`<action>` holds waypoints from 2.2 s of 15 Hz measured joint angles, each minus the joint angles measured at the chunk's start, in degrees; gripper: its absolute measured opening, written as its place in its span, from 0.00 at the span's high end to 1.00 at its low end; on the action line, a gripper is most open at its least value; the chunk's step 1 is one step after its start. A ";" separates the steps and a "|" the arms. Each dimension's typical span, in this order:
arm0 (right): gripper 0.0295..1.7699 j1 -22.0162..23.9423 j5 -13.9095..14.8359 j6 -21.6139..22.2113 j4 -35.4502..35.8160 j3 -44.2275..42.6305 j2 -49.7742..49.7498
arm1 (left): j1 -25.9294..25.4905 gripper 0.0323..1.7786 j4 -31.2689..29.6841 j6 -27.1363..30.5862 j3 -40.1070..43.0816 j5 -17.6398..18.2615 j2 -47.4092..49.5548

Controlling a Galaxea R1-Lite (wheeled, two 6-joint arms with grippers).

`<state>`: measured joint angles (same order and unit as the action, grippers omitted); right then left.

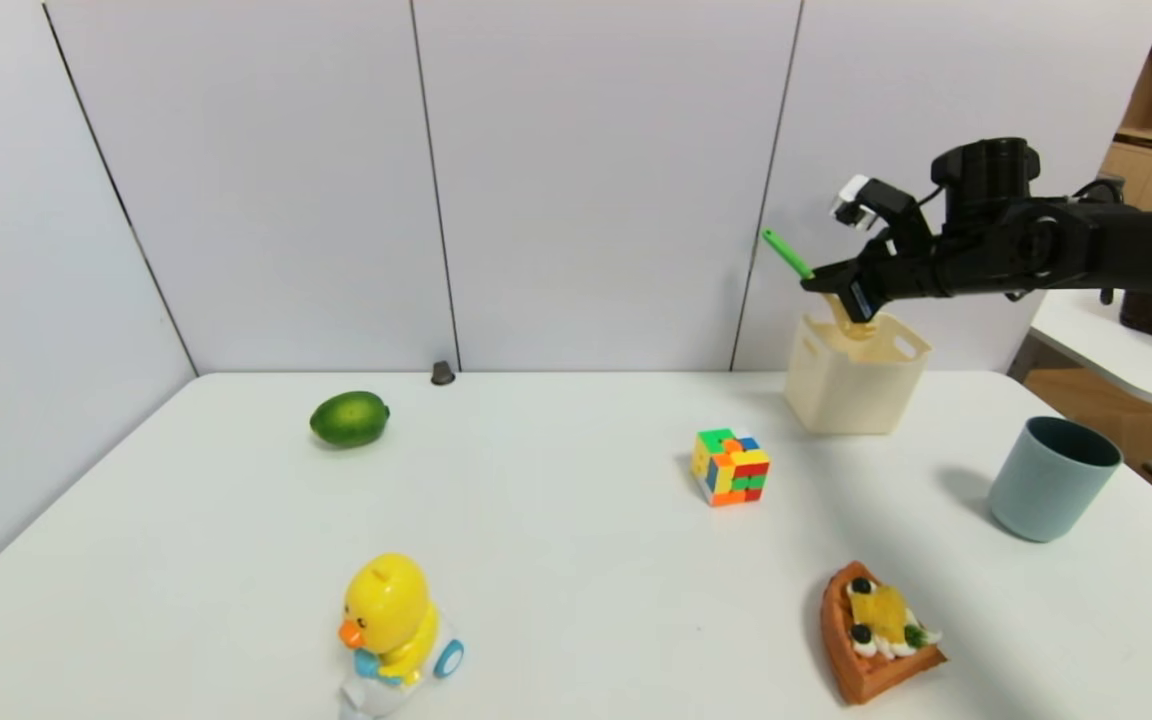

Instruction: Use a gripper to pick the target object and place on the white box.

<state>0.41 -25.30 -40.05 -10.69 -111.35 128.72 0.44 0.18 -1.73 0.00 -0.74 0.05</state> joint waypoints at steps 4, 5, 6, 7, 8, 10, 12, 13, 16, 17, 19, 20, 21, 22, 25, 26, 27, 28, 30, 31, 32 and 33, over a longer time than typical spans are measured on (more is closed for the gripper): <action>0.93 0.21 0.20 -0.50 -0.02 -0.06 1.95 | 0.02 0.05 0.00 0.00 0.00 0.00 0.00; 0.93 0.16 0.22 -0.48 0.00 -0.12 2.27 | 0.02 0.05 -0.02 0.00 0.00 0.00 0.00; 0.93 0.18 0.24 -0.48 -0.07 -0.15 2.51 | 0.02 0.05 0.00 0.00 0.00 0.01 0.00; 0.93 0.21 0.22 -0.50 -0.07 -0.17 2.71 | 0.02 0.05 0.00 0.00 0.00 0.04 0.00; 0.93 0.21 0.24 -0.55 0.00 -0.17 2.93 | 0.02 0.05 0.00 0.02 0.00 0.00 0.00; 0.93 0.22 0.22 -0.57 0.06 -0.17 3.33 | 0.02 0.05 0.00 0.00 0.00 0.00 0.00; 0.93 0.32 0.16 -0.61 -0.02 -0.20 3.61 | 0.02 0.05 0.00 0.00 0.00 0.01 0.00; 0.91 0.33 0.16 -0.61 -0.02 -0.20 3.69 | 0.02 0.05 0.00 0.00 0.00 0.00 0.00; 0.63 0.35 0.35 -0.48 0.20 -0.20 3.74 | 0.02 0.05 0.00 0.02 0.00 0.00 0.00; 0.56 0.35 0.38 -0.41 0.09 -0.20 3.74 | 0.02 0.05 -0.02 0.00 0.00 0.00 0.00; 0.44 0.33 0.39 -0.27 0.02 -0.20 3.67 | 0.02 0.05 0.00 0.02 0.00 0.00 0.00; 0.39 0.33 0.39 -0.17 0.04 -0.22 3.52 | 0.02 0.05 0.00 0.00 0.00 0.01 0.00; 0.34 0.35 0.39 -0.06 0.17 -0.28 3.19 | 0.02 0.05 -0.02 0.00 0.00 0.00 0.00; 0.31 0.35 0.39 0.00 0.17 -0.34 2.73 | 0.02 0.05 0.00 0.00 0.00 0.01 0.00; 0.22 0.38 0.39 0.13 -0.24 -0.37 0.79 | 0.00 0.05 0.00 0.00 0.00 0.01 0.00; 0.20 0.38 0.41 0.17 -0.44 -0.37 -0.05 | 0.00 0.05 -0.02 0.00 0.00 0.00 0.00; 0.18 0.38 0.41 0.26 -0.57 -0.37 -1.05 | 0.00 0.05 0.00 0.00 0.00 0.00 0.00; 0.16 0.52 0.41 0.30 -0.94 -0.26 -2.18 | 0.00 0.05 0.00 0.00 0.00 0.06 0.00; 0.13 1.06 0.38 0.37 -2.69 0.35 -5.24 | 0.00 0.05 0.00 0.02 0.00 0.01 0.00; 0.12 1.27 0.38 0.33 -3.80 1.21 -7.19 | 0.00 0.05 0.00 0.00 0.00 0.00 0.00; 0.11 1.51 0.39 0.37 -4.57 2.69 -9.51 | 0.00 0.05 0.00 0.00 0.00 0.01 0.00; 0.10 1.82 0.38 0.44 -5.01 5.34 -12.68 | 0.00 0.05 -0.02 0.00 0.00 0.04 0.00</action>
<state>2.23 -24.92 -39.61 -15.70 -106.01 116.04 0.44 0.16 -1.73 0.00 -0.71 0.05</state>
